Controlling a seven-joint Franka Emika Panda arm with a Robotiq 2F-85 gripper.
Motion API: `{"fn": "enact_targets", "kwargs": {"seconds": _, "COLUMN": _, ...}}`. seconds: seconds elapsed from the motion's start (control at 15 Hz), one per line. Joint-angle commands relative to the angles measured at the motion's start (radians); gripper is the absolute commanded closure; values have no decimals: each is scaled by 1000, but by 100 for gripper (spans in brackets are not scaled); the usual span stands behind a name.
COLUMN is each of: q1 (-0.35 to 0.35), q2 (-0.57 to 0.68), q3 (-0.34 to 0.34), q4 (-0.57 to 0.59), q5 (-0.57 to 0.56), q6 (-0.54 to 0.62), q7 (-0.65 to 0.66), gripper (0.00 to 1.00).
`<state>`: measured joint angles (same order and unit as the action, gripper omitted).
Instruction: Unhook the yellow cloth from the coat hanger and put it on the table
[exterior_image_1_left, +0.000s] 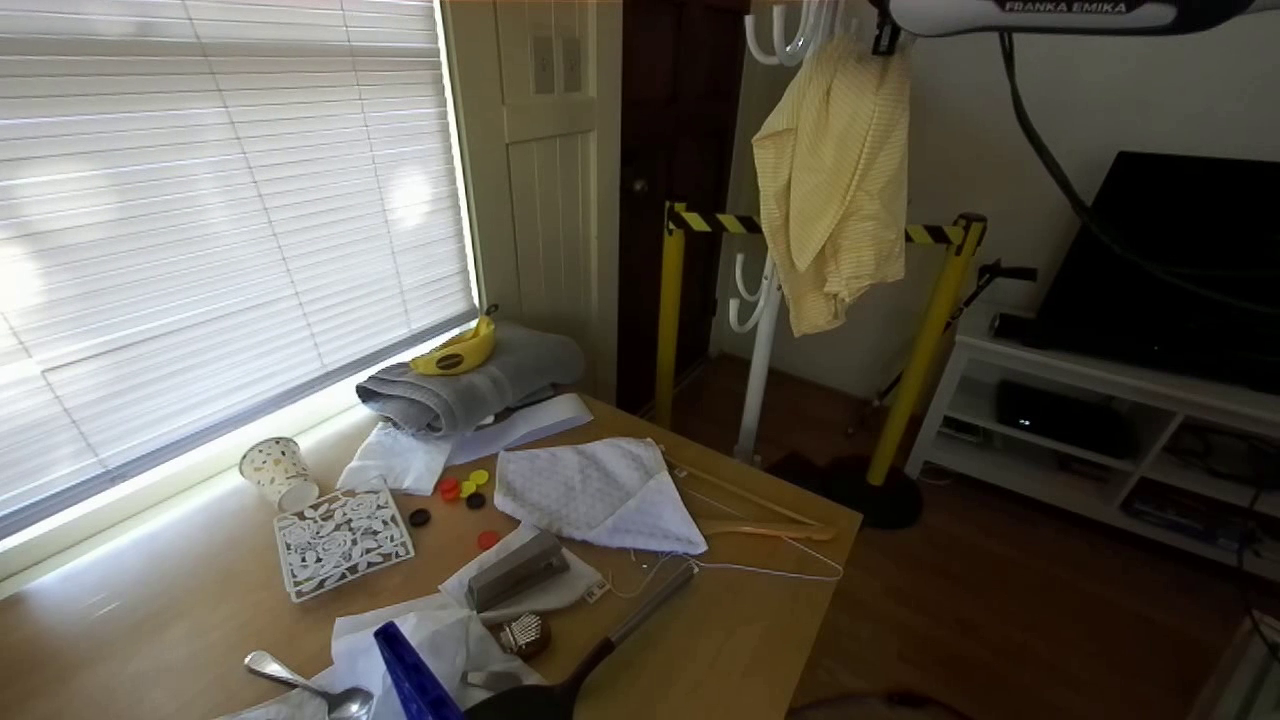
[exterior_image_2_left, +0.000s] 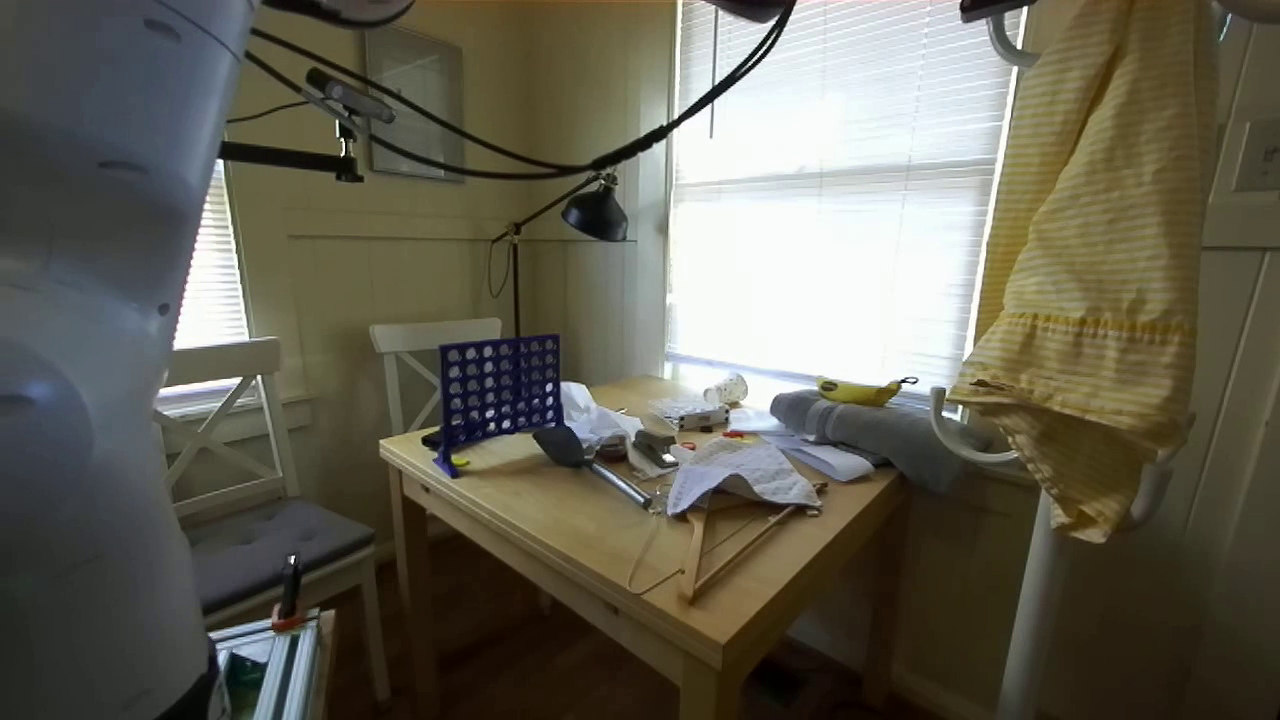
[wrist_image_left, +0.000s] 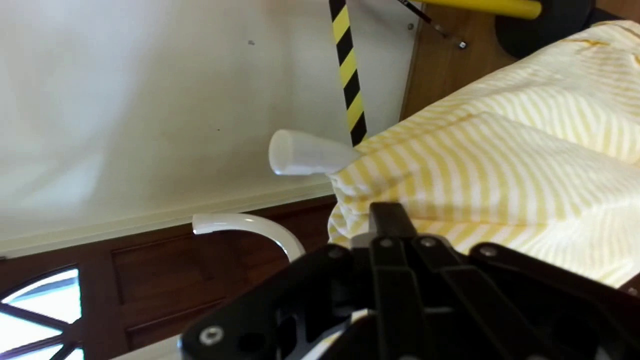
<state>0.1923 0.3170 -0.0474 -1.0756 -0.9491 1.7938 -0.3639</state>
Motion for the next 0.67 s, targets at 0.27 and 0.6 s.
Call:
{"fn": "enact_targets", "kwargs": {"seconds": 0.27, "q1": -17, "q2": 20, "q3": 11, "q4": 60, "q5": 28, "q6": 135, "q7": -42, "gripper": 47}}
{"fn": "enact_targets", "kwargs": {"seconds": 0.6, "q1": -54, "q2": 22, "q3": 10, "q4": 61, "q5": 142, "q6": 163, "q7": -10, "gripper": 12}}
